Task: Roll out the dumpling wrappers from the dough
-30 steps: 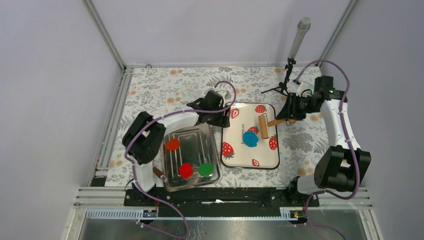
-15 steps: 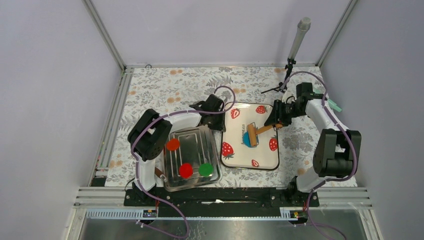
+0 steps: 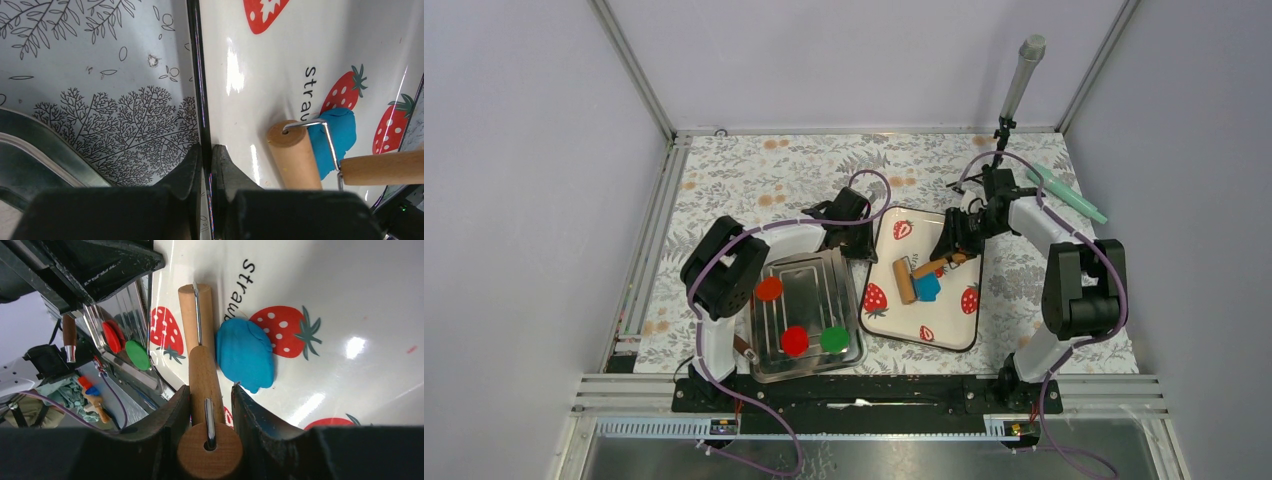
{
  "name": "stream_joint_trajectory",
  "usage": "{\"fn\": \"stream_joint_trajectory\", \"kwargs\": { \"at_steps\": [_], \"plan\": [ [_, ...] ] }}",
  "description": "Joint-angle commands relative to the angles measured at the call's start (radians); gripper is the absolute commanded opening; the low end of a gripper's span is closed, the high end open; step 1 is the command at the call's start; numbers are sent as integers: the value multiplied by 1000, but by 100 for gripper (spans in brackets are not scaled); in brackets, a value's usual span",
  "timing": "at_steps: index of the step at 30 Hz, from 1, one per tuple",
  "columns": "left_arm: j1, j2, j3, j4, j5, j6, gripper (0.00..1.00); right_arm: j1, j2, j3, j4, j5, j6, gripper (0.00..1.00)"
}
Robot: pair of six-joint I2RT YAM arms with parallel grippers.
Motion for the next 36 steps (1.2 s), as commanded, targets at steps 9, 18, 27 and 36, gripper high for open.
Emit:
{"fn": "stream_joint_trajectory", "kwargs": {
  "at_steps": [9,18,27,36],
  "plan": [
    [-3,24,9,-17,-22,39,0,39,23,69,-59,-195,-117,0],
    [11,14,-7,5,-4,39,0,77,-10,551,-551,-140,-494,0],
    [48,10,-17,22,41,40,0,551,-316,285,-310,650,-869,0],
    [48,32,-1,31,58,36,0,850,-456,79,-62,990,-979,0]
  ]
}}
